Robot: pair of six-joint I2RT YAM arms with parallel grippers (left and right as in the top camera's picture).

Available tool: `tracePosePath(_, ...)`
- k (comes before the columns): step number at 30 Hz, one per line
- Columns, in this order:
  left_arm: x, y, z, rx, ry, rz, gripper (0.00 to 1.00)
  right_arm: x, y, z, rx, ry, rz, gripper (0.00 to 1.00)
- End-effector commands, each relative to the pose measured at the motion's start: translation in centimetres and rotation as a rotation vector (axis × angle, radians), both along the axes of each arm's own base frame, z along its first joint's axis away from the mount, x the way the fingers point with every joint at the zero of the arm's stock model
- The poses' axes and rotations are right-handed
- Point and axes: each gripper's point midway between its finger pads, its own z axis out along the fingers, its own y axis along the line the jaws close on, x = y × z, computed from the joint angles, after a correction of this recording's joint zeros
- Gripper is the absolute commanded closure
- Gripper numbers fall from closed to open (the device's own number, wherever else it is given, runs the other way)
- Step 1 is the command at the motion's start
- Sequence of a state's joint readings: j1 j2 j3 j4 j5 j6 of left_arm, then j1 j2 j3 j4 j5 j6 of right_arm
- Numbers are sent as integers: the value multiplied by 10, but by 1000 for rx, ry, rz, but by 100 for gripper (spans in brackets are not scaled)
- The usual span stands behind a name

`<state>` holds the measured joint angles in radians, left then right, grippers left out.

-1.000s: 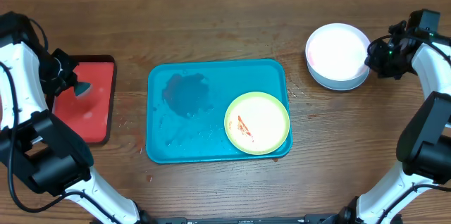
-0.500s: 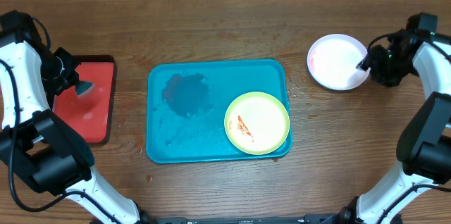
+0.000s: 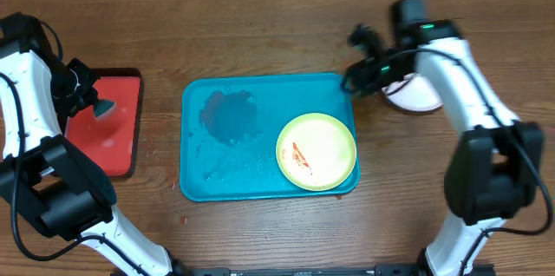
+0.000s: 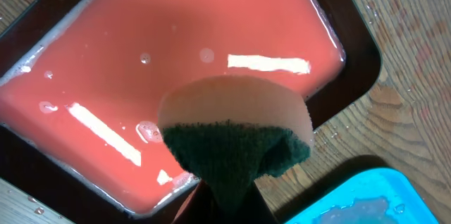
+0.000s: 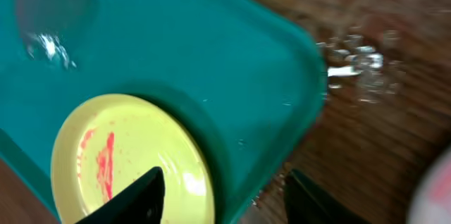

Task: Clean dirty plates on tray and stack at the side
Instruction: 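Move the right gripper to the yellow-green plate and grasp its rim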

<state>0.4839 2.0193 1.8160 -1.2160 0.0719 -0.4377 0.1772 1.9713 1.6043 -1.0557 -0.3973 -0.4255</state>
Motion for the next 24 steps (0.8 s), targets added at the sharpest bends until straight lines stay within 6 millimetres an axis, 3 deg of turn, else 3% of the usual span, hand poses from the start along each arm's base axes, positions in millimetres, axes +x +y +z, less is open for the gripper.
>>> tracePosePath(1,1,-5,9,6,-24,-23,96,-10,1,-37,-189,22,76,48)
tracePosePath(7,1,-5,9,6,-23,-25,96,-34,9,-69,-262,119,130,48)
tracePosePath(10,2,-5,10,8,-27,-25,96,-41,11,-72,-247,155,139,48)
tracePosePath(13,2,-4,10,10,-30,-25,96,-52,9,-72,-251,193,162,58)
tracePosePath(21,2,-5,10,9,-30,-25,96,-60,8,-74,-248,224,175,58)
tracePosePath(24,2,-5,10,9,-30,-25,96,-69,5,-85,-251,251,172,58)
